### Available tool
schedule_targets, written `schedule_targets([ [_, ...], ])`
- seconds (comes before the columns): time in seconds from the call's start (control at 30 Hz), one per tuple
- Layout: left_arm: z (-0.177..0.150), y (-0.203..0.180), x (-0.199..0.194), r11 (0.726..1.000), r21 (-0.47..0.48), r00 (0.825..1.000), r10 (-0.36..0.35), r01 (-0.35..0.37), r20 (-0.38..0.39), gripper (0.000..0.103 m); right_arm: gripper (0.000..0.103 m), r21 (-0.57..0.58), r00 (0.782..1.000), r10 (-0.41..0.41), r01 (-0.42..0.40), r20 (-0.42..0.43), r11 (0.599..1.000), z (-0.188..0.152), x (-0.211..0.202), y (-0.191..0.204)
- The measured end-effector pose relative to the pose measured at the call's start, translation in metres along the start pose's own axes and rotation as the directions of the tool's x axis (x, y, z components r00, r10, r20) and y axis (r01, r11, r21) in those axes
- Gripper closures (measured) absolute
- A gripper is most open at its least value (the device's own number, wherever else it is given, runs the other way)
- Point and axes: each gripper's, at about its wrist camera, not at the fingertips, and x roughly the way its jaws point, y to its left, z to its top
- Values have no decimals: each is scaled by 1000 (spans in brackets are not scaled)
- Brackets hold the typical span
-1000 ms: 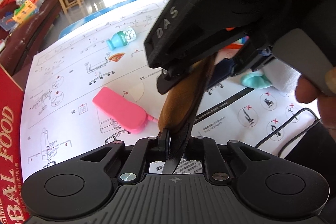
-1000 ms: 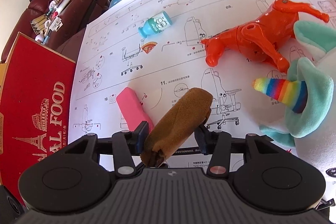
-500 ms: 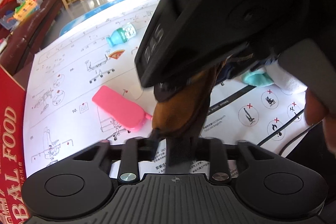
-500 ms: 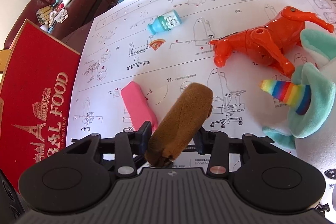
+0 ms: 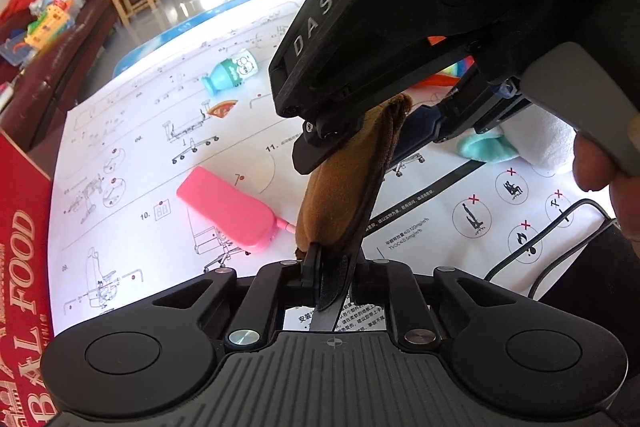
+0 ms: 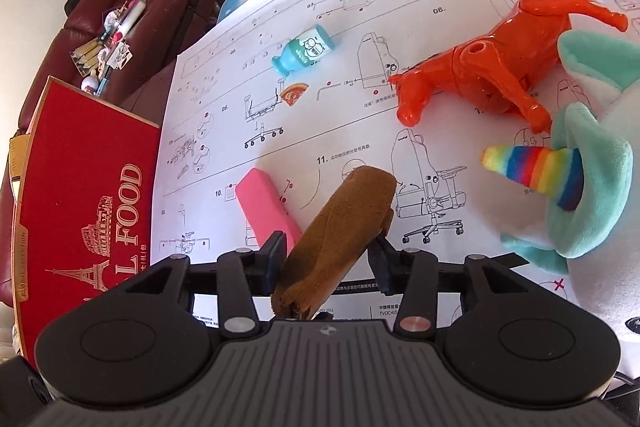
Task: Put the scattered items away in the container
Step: 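Carry the brown hat with both grippers toward the red box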
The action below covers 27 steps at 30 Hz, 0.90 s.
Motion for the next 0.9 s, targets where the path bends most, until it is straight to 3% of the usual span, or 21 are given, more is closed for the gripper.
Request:
schedule_targets([
  [0.23, 4, -5, -12, 1000, 2, 1000, 3, -3, 22, 99, 57, -106, 998, -1, 7, 61, 994, -3, -11, 18],
  [0.9, 13, -5, -40, 999, 2, 992, 47, -48, 113, 98, 57, -136, 991, 48, -31, 127, 990, -4, -44, 31],
])
